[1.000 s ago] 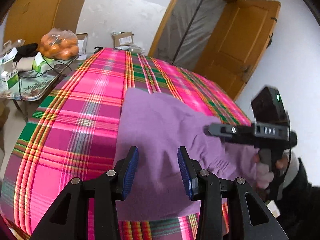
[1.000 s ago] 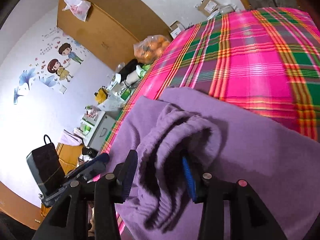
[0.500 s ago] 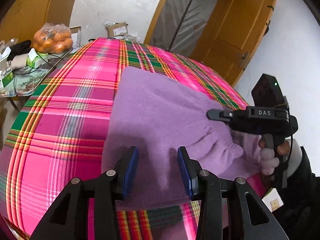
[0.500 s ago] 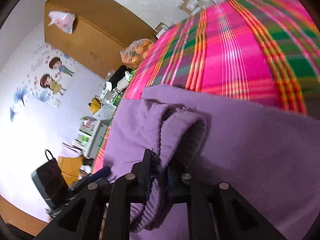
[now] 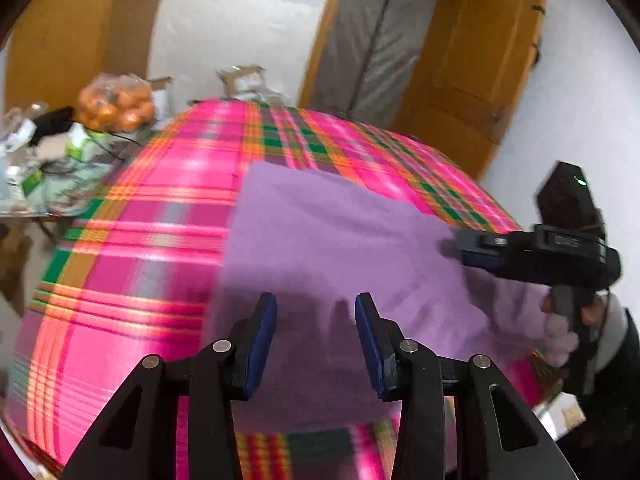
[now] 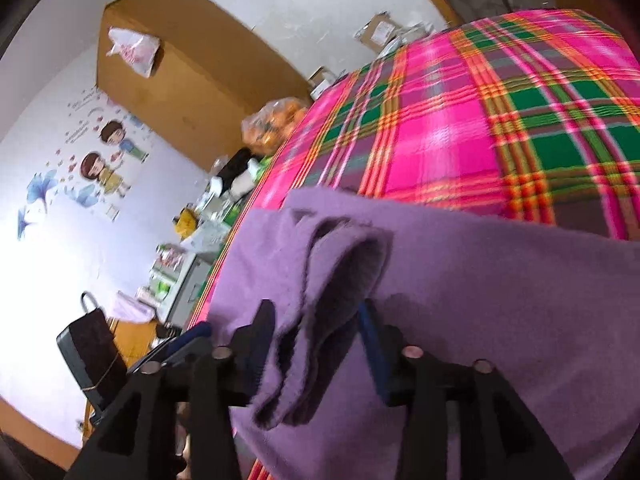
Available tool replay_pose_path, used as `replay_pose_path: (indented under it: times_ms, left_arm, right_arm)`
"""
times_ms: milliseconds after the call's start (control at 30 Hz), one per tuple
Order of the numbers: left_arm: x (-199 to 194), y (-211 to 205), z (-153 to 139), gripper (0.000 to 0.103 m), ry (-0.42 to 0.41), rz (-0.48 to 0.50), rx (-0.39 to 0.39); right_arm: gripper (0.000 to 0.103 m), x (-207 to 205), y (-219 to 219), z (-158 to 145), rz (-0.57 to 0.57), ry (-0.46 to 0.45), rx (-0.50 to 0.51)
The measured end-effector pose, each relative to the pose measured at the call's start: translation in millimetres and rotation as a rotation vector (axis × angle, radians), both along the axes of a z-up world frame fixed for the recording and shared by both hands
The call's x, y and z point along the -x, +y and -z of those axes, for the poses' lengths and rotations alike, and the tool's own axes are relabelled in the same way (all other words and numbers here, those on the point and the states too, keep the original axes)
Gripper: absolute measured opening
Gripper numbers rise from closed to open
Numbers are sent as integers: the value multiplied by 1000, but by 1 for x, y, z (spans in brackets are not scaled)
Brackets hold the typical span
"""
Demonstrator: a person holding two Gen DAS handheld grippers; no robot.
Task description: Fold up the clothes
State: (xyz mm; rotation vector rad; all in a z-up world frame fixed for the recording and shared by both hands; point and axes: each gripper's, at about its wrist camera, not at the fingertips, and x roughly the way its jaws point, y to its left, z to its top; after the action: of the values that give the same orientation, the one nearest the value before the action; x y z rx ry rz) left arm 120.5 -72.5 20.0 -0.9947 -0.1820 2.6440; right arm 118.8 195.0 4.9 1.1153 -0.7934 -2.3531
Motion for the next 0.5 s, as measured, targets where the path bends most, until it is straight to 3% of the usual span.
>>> replay_pose_path:
  times_ms: [100,300,500]
  left_arm:
    - [3,-6,1,42,1,-40,23]
    - [0,-4,12,42,-7,-24,61]
    - [1,-8,9,42,-7,-28,37]
  right_arm:
    - [54,10,2,4,16,-9,-10]
    - [55,30,-9,10,8,-22,-43]
    - [55,38,-10,8,18,-41,-46]
